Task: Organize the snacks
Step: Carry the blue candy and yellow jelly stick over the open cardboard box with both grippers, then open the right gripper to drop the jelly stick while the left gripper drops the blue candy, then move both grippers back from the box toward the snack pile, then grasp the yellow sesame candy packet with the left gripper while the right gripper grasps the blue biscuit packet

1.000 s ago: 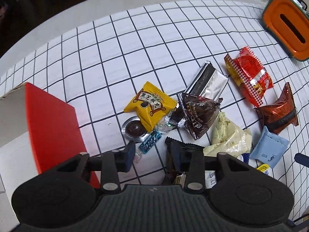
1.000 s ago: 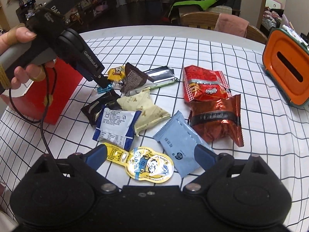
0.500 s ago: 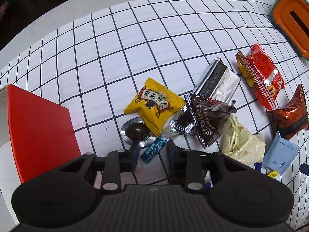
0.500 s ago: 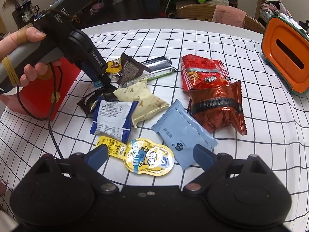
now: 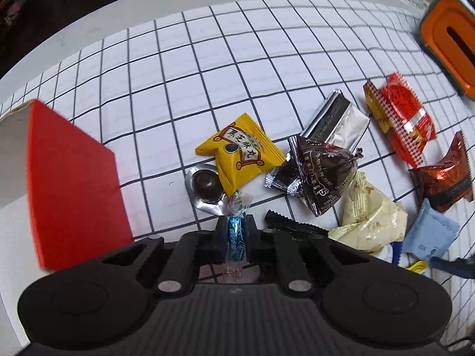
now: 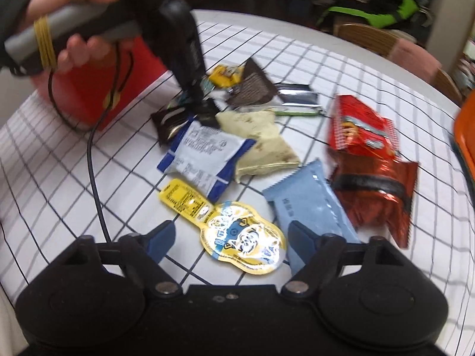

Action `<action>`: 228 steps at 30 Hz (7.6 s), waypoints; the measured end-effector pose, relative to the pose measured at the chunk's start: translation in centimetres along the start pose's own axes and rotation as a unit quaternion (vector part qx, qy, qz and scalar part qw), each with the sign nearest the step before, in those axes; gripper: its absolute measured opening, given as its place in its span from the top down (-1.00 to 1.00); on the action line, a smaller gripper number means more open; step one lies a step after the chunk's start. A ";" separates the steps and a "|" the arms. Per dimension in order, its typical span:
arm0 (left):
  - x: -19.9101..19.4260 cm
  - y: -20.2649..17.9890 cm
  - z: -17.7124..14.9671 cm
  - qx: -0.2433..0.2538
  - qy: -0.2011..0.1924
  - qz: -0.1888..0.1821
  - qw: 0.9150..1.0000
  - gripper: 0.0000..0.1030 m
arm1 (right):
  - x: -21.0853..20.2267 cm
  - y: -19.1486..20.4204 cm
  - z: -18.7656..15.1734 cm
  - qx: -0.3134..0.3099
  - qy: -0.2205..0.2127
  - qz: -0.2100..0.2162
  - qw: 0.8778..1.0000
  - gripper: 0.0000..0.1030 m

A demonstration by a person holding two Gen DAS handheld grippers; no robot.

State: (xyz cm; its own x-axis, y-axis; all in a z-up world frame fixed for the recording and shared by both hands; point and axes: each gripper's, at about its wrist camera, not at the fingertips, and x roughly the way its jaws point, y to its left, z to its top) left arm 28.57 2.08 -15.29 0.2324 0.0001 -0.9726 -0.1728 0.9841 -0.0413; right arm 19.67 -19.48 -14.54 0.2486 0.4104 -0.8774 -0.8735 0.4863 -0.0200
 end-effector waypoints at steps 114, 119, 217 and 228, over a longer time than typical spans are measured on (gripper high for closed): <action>-9.2 25.6 -10.7 -0.047 -0.025 0.065 0.996 0.77 | 10.1 21.5 25.0 0.011 0.057 -0.009 0.998 -0.13; -9.9 25.7 -11.2 -0.053 -0.034 0.058 0.996 0.70 | 8.5 21.1 24.6 0.019 0.041 -0.006 0.999 -0.24; 2.5 -3.4 7.5 0.163 0.031 0.046 0.985 -0.68 | 1.4 -4.2 2.2 0.044 0.059 -0.032 0.997 -0.59; 2.9 0.1 7.8 0.098 0.040 -0.017 0.994 -0.66 | 1.9 -4.7 1.9 0.052 0.049 -0.033 0.997 -0.32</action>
State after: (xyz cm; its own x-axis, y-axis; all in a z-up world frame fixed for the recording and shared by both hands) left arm 36.74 3.54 -16.32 0.1567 -0.0408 -0.9868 0.0262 0.9990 -0.0372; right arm 25.05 -19.50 -15.17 0.2570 0.3009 -0.9184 -0.8077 0.5887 -0.0332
